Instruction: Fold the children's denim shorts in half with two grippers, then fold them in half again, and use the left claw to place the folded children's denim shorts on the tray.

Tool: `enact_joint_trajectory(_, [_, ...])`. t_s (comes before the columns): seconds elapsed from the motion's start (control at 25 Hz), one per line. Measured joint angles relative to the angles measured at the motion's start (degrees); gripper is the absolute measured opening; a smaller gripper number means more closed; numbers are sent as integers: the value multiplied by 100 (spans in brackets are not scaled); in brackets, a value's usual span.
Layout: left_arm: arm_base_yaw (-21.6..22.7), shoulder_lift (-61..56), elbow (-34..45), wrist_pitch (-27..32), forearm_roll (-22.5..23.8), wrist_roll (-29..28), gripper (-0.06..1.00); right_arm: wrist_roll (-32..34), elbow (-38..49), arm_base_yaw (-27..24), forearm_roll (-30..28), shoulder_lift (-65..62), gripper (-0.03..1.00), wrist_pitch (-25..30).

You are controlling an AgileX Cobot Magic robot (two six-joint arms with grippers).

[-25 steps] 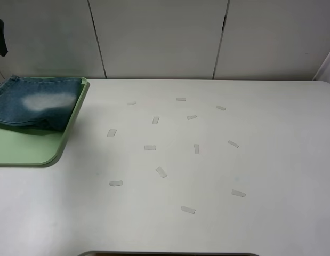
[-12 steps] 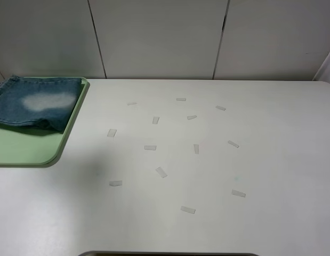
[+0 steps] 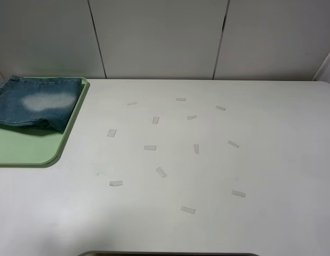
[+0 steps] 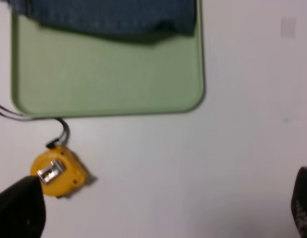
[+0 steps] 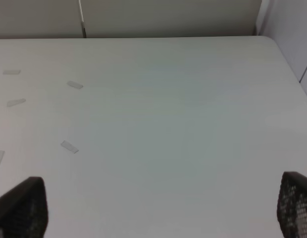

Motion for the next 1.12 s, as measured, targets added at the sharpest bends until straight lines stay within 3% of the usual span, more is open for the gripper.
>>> enact_joint_trajectory(0.28, [0, -2351, 1199, 4, 0, 0, 99, 0, 0, 0, 0, 0, 70, 0])
enact_joint_trajectory(0.52, [0, -3845, 1806, 4, -331, 0, 99, 0, 0, 0, 0, 0, 70, 0])
enact_joint_trajectory(0.88, [-555, -4619, 2892, -529, -472, 0, 99, 0, 0, 0, 0, 0, 70, 0])
enact_joint_trajectory(1.12, [-684, -4819, 2938, -583, -432, 0, 99, 0, 0, 0, 0, 0, 70, 0])
